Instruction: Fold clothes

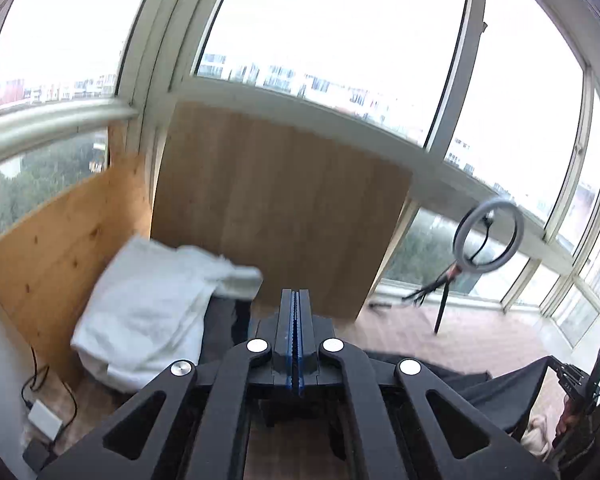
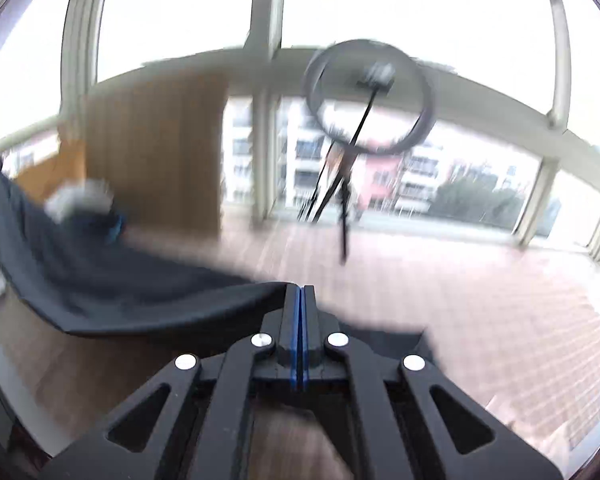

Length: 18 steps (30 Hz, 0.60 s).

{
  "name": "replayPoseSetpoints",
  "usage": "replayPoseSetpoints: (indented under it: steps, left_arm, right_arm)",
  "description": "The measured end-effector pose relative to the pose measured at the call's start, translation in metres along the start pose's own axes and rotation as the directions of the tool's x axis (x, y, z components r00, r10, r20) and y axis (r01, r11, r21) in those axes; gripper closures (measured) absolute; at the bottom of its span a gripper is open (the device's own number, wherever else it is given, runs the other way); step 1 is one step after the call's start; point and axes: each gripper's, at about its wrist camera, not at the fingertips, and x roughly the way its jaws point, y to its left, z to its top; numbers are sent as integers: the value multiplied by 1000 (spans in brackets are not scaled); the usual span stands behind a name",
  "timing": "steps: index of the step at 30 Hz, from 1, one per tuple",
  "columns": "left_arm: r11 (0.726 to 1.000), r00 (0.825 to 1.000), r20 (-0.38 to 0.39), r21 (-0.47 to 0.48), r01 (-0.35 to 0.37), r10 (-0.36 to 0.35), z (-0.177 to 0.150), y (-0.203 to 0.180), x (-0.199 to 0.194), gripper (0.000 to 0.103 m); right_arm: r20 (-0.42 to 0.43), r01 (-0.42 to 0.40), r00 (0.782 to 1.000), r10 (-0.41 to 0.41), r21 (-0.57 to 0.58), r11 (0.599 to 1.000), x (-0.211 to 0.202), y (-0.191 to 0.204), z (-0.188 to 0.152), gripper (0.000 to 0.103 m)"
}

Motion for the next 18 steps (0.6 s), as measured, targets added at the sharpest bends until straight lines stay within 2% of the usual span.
replayPoseSetpoints:
  steps: [2,6,10,13,15,16,18]
  left_arm:
    - [999,994,97,7,42,-43,28,-16,-27,103]
    - [995,962,262,71,64,-81,65,-43,-85,103]
    - [992,951,300,116,41,-75,80,-52,-116,103]
    - [989,945,319,144,21,-67,89,-57,-135,103]
    - [987,941,332,163,7,-62,96,-61,-147,103]
    - [986,944,326,167,-4,-52,97,-61,-147,103]
    - [988,967,255,150,-25,-14,92,-53,-114,103]
  right_arm:
    - [131,25,991,-32,55,998,-34,-18,42,103]
    - [331,53,940,-80,90,995,-111,-40,101,103]
    - [456,41,886,-78,89,995,-175,-49,132,103]
    - [505,58,859,-81,61,996,-196,-43,149,103]
    - [514,61,854,-79,52,997,-196,-39,156,103]
    - [499,58,863,-75,50,997,-187,-38,157,103]
    - [461,56,884,-71,46,997,-164,-36,159,103]
